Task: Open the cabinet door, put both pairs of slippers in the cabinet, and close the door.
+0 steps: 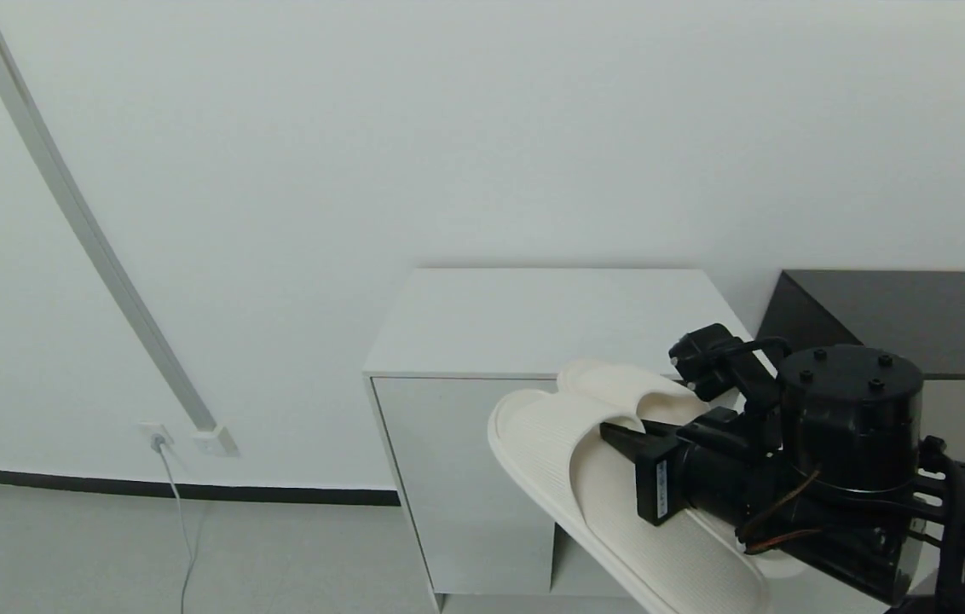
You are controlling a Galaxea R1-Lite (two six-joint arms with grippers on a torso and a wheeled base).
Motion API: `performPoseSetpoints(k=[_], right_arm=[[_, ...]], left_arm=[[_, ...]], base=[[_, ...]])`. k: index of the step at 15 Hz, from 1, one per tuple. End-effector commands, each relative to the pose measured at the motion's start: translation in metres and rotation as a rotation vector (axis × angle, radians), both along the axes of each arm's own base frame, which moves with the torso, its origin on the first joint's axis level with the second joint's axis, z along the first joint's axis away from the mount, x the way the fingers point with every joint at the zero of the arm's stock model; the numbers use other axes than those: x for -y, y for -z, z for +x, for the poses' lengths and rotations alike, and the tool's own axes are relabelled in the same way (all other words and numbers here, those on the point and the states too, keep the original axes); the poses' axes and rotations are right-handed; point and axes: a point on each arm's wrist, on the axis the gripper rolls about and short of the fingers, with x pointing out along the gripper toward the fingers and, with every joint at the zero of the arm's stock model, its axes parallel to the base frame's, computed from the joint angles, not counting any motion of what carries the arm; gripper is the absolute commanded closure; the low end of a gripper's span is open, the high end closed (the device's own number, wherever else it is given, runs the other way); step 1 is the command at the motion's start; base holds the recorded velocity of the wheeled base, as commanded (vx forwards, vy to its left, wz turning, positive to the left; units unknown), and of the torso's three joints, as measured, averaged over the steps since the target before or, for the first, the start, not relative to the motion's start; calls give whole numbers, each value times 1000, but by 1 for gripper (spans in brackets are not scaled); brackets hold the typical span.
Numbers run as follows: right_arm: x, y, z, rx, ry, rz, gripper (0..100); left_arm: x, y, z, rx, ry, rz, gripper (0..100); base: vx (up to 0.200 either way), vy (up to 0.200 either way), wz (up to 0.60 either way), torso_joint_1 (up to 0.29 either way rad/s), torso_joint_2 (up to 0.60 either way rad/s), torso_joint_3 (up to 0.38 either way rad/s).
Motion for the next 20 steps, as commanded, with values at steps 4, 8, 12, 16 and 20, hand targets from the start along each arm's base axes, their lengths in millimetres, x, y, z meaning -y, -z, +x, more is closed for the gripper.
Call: performPoseSetpoints(k=[4, 8, 12, 16, 20], right_arm=[[2, 4, 1, 4, 6, -6, 100], [7, 8, 2, 16, 11, -40, 100], [7, 8, 1, 15, 9, -43, 100], [8, 11, 0, 20, 4, -65, 100], [8, 11, 0, 19, 0, -66, 100]], left_arm=[[0, 0, 0, -1, 0, -2, 100], [0, 0, 0, -1, 0, 0, 100], [0, 0, 0, -1, 0, 0, 100], [0, 0, 0, -1, 0, 0, 100], [0, 0, 0, -1, 0, 0, 100]], base=[[0, -100, 0, 4, 1, 1], [0, 0, 0, 0, 0, 0], [0, 0, -150, 2, 2, 1], [0, 0, 0, 0, 0, 0], [0, 0, 0, 0, 0, 0]])
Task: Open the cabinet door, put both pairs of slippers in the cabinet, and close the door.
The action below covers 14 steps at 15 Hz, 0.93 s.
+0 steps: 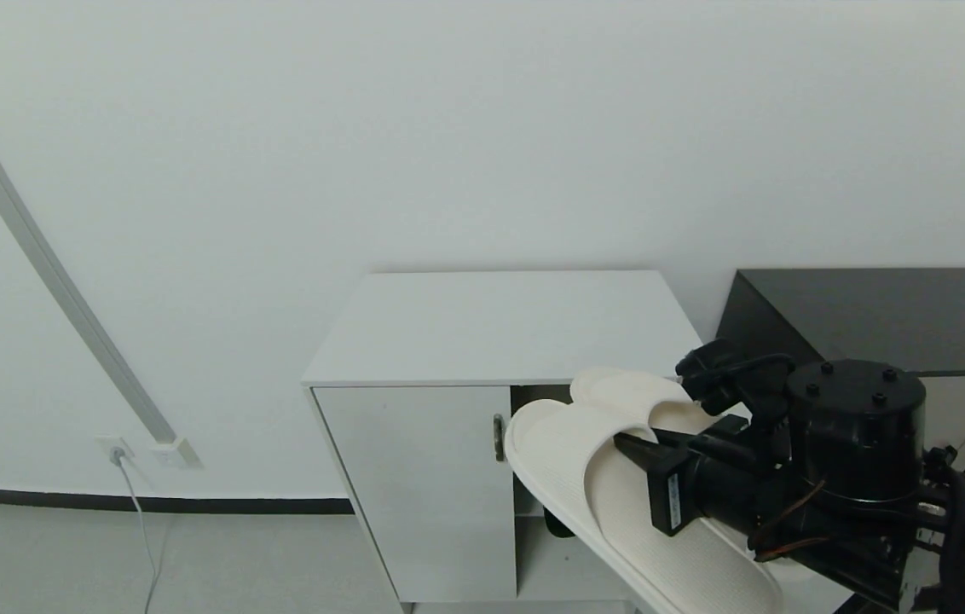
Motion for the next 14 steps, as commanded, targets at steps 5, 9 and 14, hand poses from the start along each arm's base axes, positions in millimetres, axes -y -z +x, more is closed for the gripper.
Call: performPoseSetpoints(k=[5, 9, 14], right_arm=[[0, 3, -2, -4, -5, -13, 100], [1, 3, -2, 16, -5, -4, 100], [1, 4, -2, 12, -7, -7, 100]], left_arm=[[0, 0, 0, -1, 0, 0, 100], [0, 0, 0, -1, -1, 0, 100], [0, 0, 0, -1, 0, 0, 100]], base=[[0, 0, 0, 0, 0, 0], [0, 0, 0, -132, 306, 168], [0, 0, 0, -175, 421, 244]])
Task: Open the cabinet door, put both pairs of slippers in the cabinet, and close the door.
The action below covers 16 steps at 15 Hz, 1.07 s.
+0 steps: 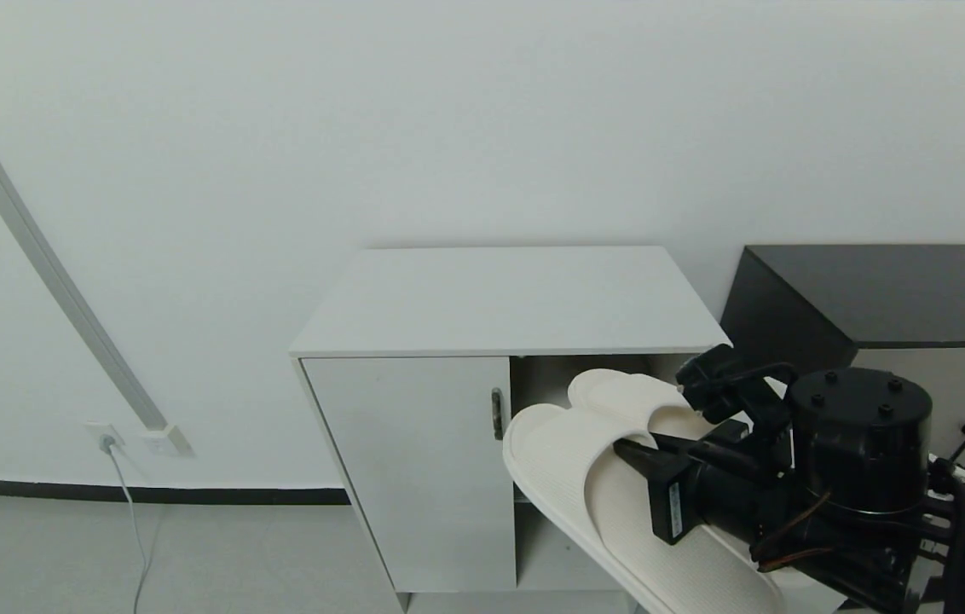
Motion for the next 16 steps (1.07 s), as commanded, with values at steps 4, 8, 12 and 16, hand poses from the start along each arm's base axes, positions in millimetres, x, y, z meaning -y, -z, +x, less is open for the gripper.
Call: performPoseSetpoints(k=[4, 8, 12, 16], right_arm=[[-1, 3, 0, -8, 0, -6, 100], [-2, 5, 1, -13, 0, -12, 100], [-1, 6, 1, -15, 0, -14, 100], [-1, 7, 1, -17, 0, -16, 100]], left_arm=[[0, 0, 0, -1, 0, -2, 100], [0, 0, 0, -1, 0, -2, 100], [0, 0, 0, -1, 0, -2, 100], [0, 0, 0, -1, 0, -2, 100]], base=[[0, 0, 0, -220, 546, 317], [0, 0, 0, -212, 540, 320], [0, 0, 0, -188, 514, 321], [0, 0, 0, -166, 491, 325]])
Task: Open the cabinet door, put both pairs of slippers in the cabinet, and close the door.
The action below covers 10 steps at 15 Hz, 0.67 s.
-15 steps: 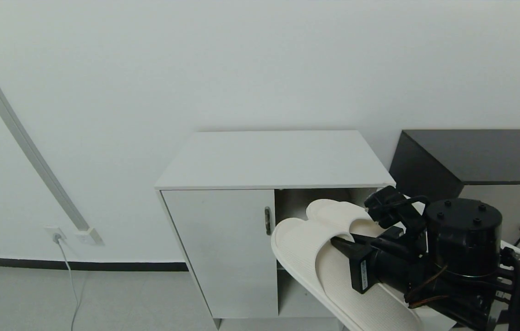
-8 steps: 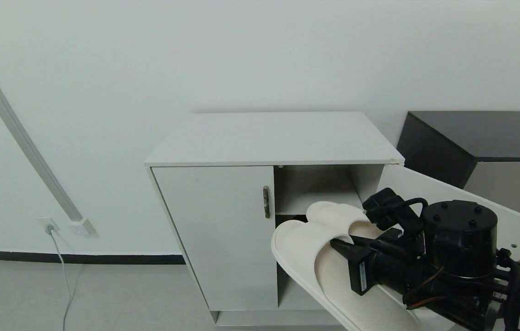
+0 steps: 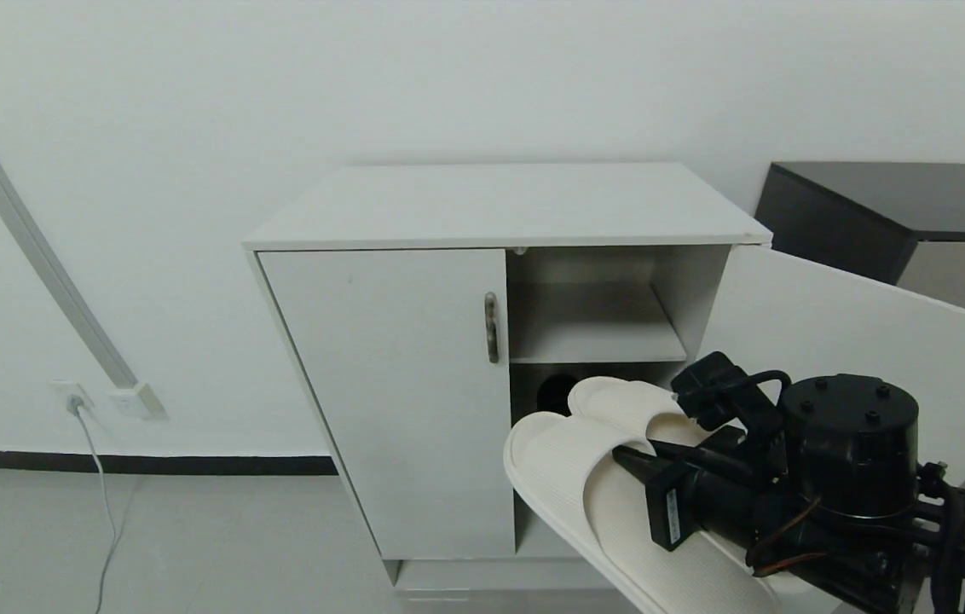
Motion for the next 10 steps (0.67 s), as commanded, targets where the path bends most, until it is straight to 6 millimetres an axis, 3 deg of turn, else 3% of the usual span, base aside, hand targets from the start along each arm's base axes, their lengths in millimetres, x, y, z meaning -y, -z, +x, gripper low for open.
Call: performPoseSetpoints(k=[1, 10], right_arm=[[0, 2, 0, -6, -2, -7, 100], [-3, 11, 3, 10, -3, -11, 100]], left_arm=[[0, 0, 0, -1, 0, 0, 100], [0, 0, 0, -1, 0, 0, 100]], base=[[0, 0, 0, -144, 486, 334], [0, 0, 0, -89, 454, 360]])
